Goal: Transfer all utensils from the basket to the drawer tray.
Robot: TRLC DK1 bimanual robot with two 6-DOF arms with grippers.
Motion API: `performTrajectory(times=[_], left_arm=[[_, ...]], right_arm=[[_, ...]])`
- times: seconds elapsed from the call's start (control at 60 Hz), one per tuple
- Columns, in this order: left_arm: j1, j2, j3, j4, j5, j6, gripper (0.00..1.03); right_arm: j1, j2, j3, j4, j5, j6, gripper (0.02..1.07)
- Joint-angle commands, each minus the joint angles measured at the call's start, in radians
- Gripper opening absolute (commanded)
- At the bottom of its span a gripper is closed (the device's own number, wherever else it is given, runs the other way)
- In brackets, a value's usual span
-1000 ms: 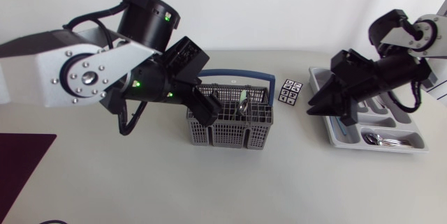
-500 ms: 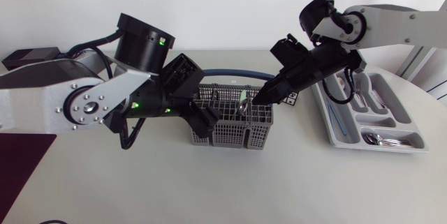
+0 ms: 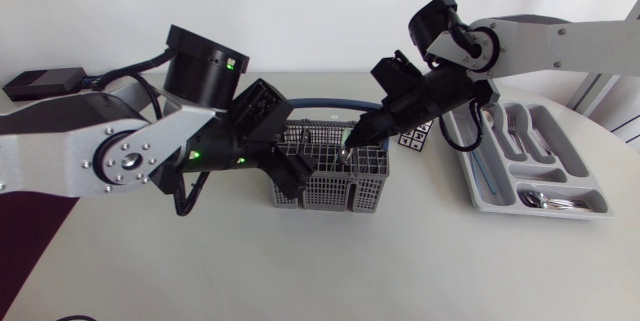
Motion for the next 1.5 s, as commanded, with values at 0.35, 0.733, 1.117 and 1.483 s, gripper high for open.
performTrajectory(times=[0.35, 0.733, 1.117, 1.483], left_arm=[[0.002, -0.019, -0.048, 0.05, -0.015, 0.011, 0.99], [-0.001, -0.022, -0.047, 0.056, -0.015, 0.009, 0.99], [-0.003, -0.019, -0.051, 0.065, -0.015, 0.008, 0.99], [-0.006, -0.018, -0.056, 0.064, -0.015, 0.005, 0.99]], right_arm=[[0.062, -0.066, -0.182, 0.198, 0.117, 0.132, 0.3], [0.103, -0.084, -0.207, 0.258, 0.138, 0.149, 0.26], [0.108, -0.081, -0.233, 0.296, 0.145, 0.15, 0.08], [0.054, -0.147, -0.242, 0.301, 0.008, 0.153, 0.08]])
